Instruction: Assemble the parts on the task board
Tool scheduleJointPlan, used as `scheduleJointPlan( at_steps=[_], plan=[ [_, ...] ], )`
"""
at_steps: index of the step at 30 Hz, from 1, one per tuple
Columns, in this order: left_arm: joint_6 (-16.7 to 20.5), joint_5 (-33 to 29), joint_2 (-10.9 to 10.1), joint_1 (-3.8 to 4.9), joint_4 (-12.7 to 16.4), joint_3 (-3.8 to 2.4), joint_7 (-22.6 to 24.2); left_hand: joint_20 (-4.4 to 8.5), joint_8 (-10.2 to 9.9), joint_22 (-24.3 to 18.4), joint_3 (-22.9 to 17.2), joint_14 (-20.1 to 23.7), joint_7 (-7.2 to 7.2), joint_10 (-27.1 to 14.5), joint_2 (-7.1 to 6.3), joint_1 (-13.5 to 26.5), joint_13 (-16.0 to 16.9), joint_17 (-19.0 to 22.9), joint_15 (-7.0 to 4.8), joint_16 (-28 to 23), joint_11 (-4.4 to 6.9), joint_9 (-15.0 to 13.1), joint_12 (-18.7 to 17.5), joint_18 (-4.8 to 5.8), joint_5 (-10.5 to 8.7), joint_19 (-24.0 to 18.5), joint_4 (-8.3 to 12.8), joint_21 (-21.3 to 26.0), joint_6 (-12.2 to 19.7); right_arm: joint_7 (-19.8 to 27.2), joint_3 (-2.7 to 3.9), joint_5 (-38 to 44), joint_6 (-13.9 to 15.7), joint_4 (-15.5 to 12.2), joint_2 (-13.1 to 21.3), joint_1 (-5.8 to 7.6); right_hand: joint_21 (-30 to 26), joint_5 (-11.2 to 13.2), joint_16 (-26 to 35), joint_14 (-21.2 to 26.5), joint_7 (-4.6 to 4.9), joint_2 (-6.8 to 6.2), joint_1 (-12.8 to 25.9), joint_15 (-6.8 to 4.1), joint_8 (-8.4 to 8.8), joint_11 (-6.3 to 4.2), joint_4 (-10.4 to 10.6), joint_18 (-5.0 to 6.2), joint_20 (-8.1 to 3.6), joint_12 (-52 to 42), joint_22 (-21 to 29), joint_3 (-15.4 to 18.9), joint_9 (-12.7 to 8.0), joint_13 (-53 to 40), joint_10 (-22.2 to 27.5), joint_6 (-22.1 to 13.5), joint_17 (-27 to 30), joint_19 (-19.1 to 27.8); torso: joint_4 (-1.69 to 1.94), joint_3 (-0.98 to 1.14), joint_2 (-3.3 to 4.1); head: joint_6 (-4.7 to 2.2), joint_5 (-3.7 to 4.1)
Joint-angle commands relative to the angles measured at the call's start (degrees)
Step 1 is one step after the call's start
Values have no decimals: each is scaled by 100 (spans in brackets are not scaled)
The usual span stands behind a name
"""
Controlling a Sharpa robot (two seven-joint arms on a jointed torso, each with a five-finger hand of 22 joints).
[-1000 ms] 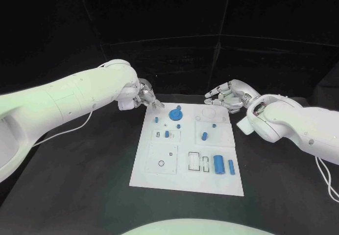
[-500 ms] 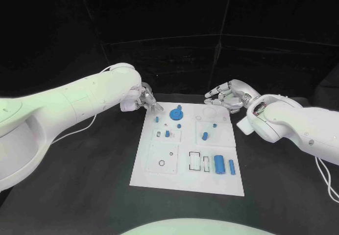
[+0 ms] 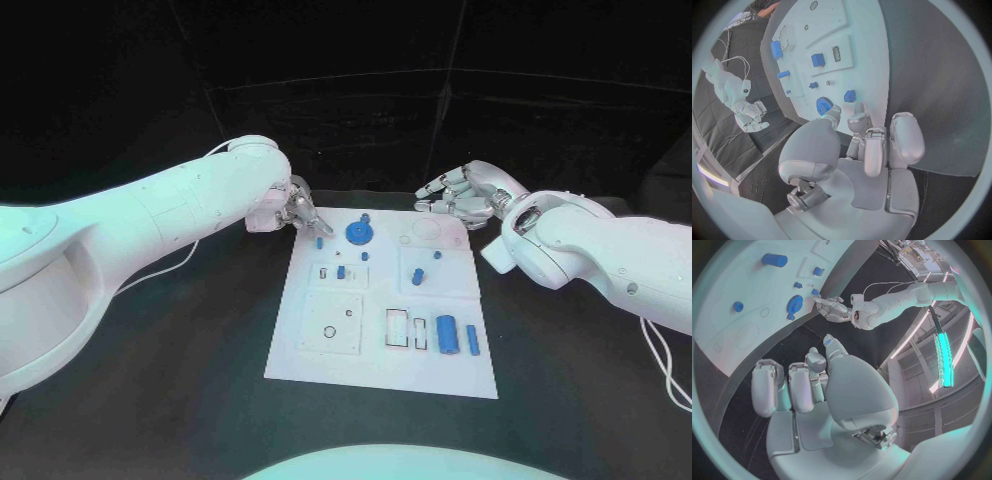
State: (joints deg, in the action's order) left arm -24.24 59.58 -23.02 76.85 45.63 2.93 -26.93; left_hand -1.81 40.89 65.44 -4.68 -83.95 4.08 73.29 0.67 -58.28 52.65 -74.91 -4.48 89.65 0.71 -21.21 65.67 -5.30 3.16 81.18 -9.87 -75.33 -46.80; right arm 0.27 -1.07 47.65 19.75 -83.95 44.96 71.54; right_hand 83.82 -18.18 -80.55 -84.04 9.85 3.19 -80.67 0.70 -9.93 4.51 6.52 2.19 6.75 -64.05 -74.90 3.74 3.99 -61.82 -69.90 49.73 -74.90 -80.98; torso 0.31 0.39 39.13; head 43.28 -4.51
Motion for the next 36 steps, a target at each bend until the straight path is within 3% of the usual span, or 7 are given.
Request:
scheduleJointPlan(
  at_steps=[1,24,36],
  plan=[
    [-216,82,11,4,-6,1,52,-40,-26,3,45,-605,-7,-7,12,-70,-1,-1509,48,35,-42,13,23,29,-16,12,6,3,-61,47,4,13,-36,0,-6,12,-31,6,15,-285,-7,29,-27,-49,-31,10,4,93,-19,15,-183,23,-6,1,42,-36,-201,37,2,-2,-3,4,-4],
    [-392,81,19,-6,87,6,17,-30,-13,10,119,-605,-34,-10,91,-202,-3,-1509,32,35,-19,45,40,28,-14,10,51,3,-168,51,4,13,-43,14,-29,12,-36,-14,18,-286,-6,38,-37,-50,-35,10,5,95,-20,18,-175,21,-6,7,45,-37,-199,42,3,-1,0,13,-12],
    [-358,81,32,-6,87,6,-15,-22,-32,15,95,-605,-38,-23,264,-393,-22,-1509,26,35,-14,87,43,28,-12,7,144,6,-195,56,4,13,-45,18,-34,12,-36,-14,18,-286,-6,38,-37,-50,-35,10,5,95,-20,18,-175,21,-6,7,45,-37,-199,42,1,0,1,21,-10]
  ],
)
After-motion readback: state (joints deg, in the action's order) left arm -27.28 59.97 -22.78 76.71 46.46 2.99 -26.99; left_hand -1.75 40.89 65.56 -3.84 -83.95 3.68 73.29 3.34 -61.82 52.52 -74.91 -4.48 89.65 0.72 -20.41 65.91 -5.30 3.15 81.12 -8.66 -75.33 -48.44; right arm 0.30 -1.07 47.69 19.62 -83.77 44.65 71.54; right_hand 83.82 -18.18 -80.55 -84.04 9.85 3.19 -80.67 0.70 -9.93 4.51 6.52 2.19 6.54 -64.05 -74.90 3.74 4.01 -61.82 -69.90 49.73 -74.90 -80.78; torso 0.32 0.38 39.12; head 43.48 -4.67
